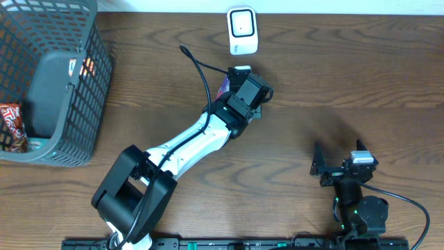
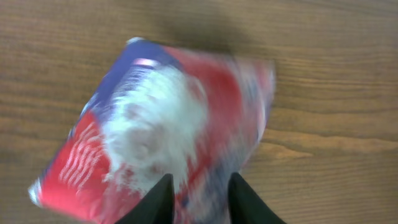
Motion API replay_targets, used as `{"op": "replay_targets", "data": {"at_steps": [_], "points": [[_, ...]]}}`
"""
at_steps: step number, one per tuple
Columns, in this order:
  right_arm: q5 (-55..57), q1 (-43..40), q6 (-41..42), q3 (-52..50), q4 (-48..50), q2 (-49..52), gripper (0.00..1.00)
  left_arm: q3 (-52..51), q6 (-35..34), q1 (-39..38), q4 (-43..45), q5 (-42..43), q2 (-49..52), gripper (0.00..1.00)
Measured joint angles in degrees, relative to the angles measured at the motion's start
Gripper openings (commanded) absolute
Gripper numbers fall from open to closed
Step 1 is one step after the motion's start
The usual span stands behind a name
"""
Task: Scan the item barcode
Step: 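Lower the pink box onto the table in front of the scanner and release, then move the left gripper back over the grey basket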
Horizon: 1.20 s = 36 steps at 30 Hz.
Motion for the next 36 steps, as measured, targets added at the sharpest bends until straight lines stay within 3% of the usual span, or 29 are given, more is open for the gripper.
{"op": "replay_targets", "data": {"at_steps": [3, 9, 11, 22, 27, 36], "points": [[0.0, 0.0, 0.0, 0.0, 0.0, 0.0, 0.99, 0.0, 1.8, 0.0, 2.4, -0.3, 0.0, 0.66], [0.0, 0.0, 0.0, 0.0, 0.0, 0.0, 0.99, 0.0, 9.4, 0.0, 6.8, -0.9, -1.3, 0.68], [0.0, 0.0, 0.0, 0.0, 0.0, 0.0, 0.99, 0.0, 12.2, 0.1, 7.3, -0.9, -3.3, 0.74], [0.0, 0.0, 0.0, 0.0, 0.0, 0.0, 0.99, 0.2, 26.3, 8.5, -1.1, -0.9, -15.2, 0.74], [0.0, 0.0, 0.0, 0.0, 0.0, 0.0, 0.99, 0.2, 29.6, 17.4, -3.7, 4.0, -16.6, 0.73], [0.0, 0.0, 0.0, 0.0, 0.0, 0.0, 0.99, 4.4, 30.9, 38.1, -1.2, 17.0, -28.0, 0.74]]}}
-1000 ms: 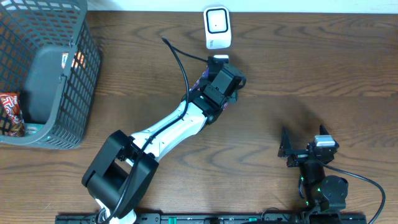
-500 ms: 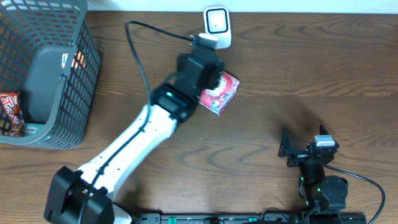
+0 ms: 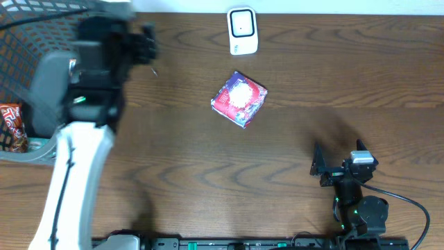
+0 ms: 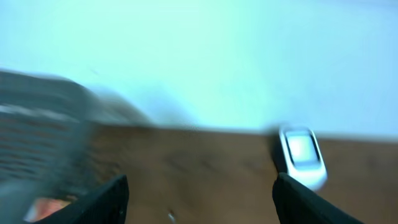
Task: Scan the item barcode
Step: 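Move the left gripper back over the grey basket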
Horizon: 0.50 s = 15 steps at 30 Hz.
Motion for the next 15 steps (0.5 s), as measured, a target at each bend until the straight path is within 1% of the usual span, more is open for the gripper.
{"op": "replay_targets", "data": {"at_steps": [4, 8, 11, 15], "points": [[0.0, 0.0, 0.0, 0.0, 0.0, 0.0, 0.99, 0.4, 0.0, 7.8, 1.0, 3.6, -3.7, 0.74], [0.0, 0.0, 0.0, 0.0, 0.0, 0.0, 0.99, 0.4, 0.0, 13.2, 0.8, 12.3, -4.1, 0.74], [0.0, 0.0, 0.0, 0.0, 0.0, 0.0, 0.99, 0.4, 0.0, 14.6, 0.7, 17.3, -3.8, 0.74], [0.0, 0.0, 0.0, 0.0, 0.0, 0.0, 0.99, 0.4, 0.0, 14.7, 0.7, 20.8, -3.8, 0.74]]}}
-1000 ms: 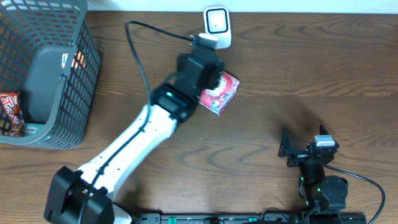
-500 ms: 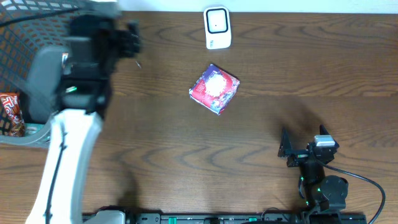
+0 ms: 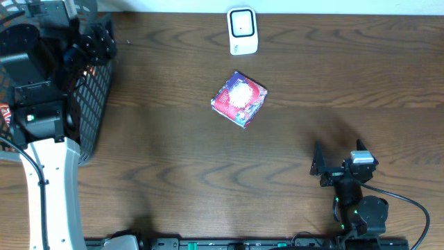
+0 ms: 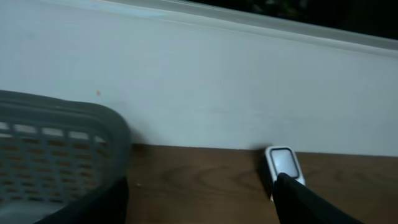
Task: Scan the item barcode
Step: 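Move the left gripper back over the grey basket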
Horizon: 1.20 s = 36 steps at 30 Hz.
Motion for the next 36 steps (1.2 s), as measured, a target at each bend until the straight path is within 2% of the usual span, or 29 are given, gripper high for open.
{"op": "replay_targets", "data": {"at_steps": [7, 9, 10, 19, 20, 22, 36], "points": [[0.0, 0.0, 0.0, 0.0, 0.0, 0.0, 0.99, 0.0, 0.0, 0.0, -3.0, 1.8, 0.0, 0.74], [0.0, 0.0, 0.0, 0.0, 0.0, 0.0, 0.99, 0.0, 0.0, 0.0, -3.5, 1.8, 0.0, 0.76], [0.0, 0.0, 0.0, 0.0, 0.0, 0.0, 0.99, 0.0, 0.0, 0.0, -3.7, 1.8, 0.0, 0.81], [0.0, 0.0, 0.0, 0.0, 0.0, 0.0, 0.99, 0.0, -0.5, -0.1, -5.0, 2.0, 0.0, 0.82], [0.0, 0.0, 0.0, 0.0, 0.0, 0.0, 0.99, 0.0, -1.0, -0.3, -5.0, 2.0, 0.0, 0.83], [0.0, 0.0, 0.0, 0.0, 0.0, 0.0, 0.99, 0.0, -2.3, -0.9, -5.0, 2.0, 0.0, 0.95], [0.0, 0.0, 0.0, 0.0, 0.0, 0.0, 0.99, 0.0, -6.8, -3.9, -4.3, 1.5, 0.0, 0.95]]}}
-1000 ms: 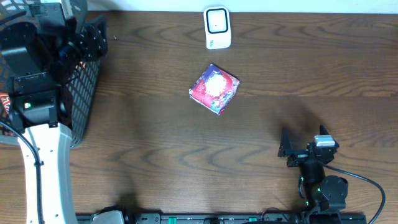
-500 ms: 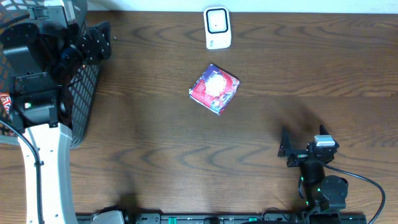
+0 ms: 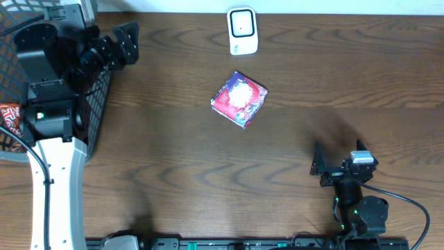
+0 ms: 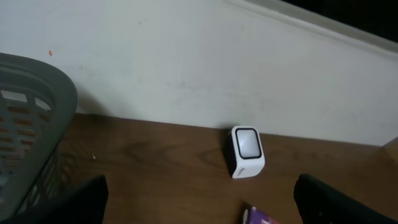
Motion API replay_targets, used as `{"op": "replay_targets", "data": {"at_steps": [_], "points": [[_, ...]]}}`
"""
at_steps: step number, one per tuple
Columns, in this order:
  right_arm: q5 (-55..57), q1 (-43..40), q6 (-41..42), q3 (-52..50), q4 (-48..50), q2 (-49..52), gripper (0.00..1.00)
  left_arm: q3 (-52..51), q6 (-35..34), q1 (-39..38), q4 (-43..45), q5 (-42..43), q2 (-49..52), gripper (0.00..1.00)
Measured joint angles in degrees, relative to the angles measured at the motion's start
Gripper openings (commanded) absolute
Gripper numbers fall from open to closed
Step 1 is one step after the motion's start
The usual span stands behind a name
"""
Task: Scan the item barcode
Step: 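Move the left gripper back over the grey basket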
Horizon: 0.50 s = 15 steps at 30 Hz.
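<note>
The item, a red and purple packet (image 3: 239, 98), lies flat on the wooden table, just in front of the white scanner (image 3: 243, 31) at the back edge. My left gripper (image 3: 125, 42) is raised at the far left by the basket, well away from the packet, open and empty. In the left wrist view its fingers (image 4: 81, 202) stand wide apart, and the scanner (image 4: 247, 151) shows between them in the distance. A corner of the packet (image 4: 261, 218) peeks in at the bottom edge. My right gripper (image 3: 326, 167) rests near the front right with nothing in it; its jaws are too small to read.
A grey mesh basket (image 3: 97, 90) stands at the left edge, with a red snack pack (image 3: 12, 128) and a dark object inside. The white wall (image 4: 199, 74) runs along the table's back edge.
My left gripper has shifted a little to the right from the basket's rim and turned. The scanner now sits nearer the middle of its view and the packet's corner shows. The packet lies unmoved.
First my left gripper was down at the packet below the scanner, fingers close together over it. Then the packet lay free on the table and the arm was at the far left, gripper open. It was then over the basket's rim, and now stands slightly right of it.
</note>
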Motion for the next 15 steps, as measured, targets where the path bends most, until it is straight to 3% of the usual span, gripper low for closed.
{"op": "replay_targets", "data": {"at_steps": [10, 15], "points": [[0.0, 0.0, 0.0, 0.0, 0.0, 0.0, 0.99, 0.0, -1.6, 0.0, 14.9, -1.5, -0.2, 0.95], [0.0, 0.0, 0.0, 0.0, 0.0, 0.0, 0.99, 0.0, -1.6, 0.0, 19.3, -10.8, -1.3, 0.95]]}}
